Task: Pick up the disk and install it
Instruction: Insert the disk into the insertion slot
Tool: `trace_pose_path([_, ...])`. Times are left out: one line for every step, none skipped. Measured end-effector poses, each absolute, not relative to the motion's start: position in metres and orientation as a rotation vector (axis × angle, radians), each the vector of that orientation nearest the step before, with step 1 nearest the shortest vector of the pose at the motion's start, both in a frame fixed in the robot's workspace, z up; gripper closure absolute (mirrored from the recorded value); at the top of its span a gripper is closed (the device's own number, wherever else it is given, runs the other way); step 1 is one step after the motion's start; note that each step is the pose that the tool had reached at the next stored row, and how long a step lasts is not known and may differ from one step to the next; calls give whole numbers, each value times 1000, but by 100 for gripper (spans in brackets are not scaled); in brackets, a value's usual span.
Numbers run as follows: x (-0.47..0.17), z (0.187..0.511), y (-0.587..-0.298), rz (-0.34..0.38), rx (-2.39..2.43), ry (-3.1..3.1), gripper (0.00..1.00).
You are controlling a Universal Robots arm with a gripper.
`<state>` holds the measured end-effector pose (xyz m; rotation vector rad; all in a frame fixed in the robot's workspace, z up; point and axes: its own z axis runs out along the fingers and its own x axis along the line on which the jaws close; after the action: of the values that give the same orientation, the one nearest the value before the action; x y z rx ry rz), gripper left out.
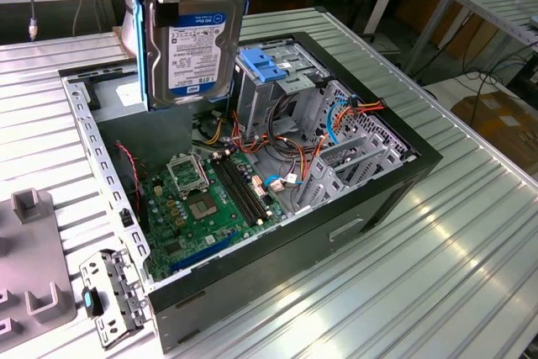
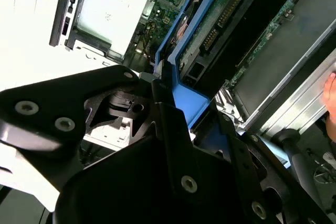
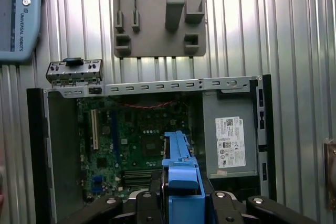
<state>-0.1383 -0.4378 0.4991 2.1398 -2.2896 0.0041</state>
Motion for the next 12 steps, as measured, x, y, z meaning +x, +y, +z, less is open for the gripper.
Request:
trace_pose_path([-138,499,-440,4,2140,-2290,63])
trace_pose_path([-138,499,-441,4,2140,-2290,63])
trace_pose_path([-138,499,-443,4,2140,-2290,63])
trace_pose_path([-138,499,-445,4,2140,-2290,63])
trace_pose_path([-138,499,-446,4,2140,-2290,63])
trace_pose_path([-137,499,-447,4,2140,-2290,63])
trace_pose_path([-137,499,-448,4,2140,-2290,63])
trace_pose_path([-136,499,-449,4,2140,-2290,63])
trace_pose_path([-134,499,-450,4,2140,-2290,63])
trace_pose_path([-131,499,-451,4,2140,-2290,63])
trace_pose_path([-127,499,-451,4,2140,-2290,63])
trace_pose_path([-125,499,-451,4,2140,-2290,63])
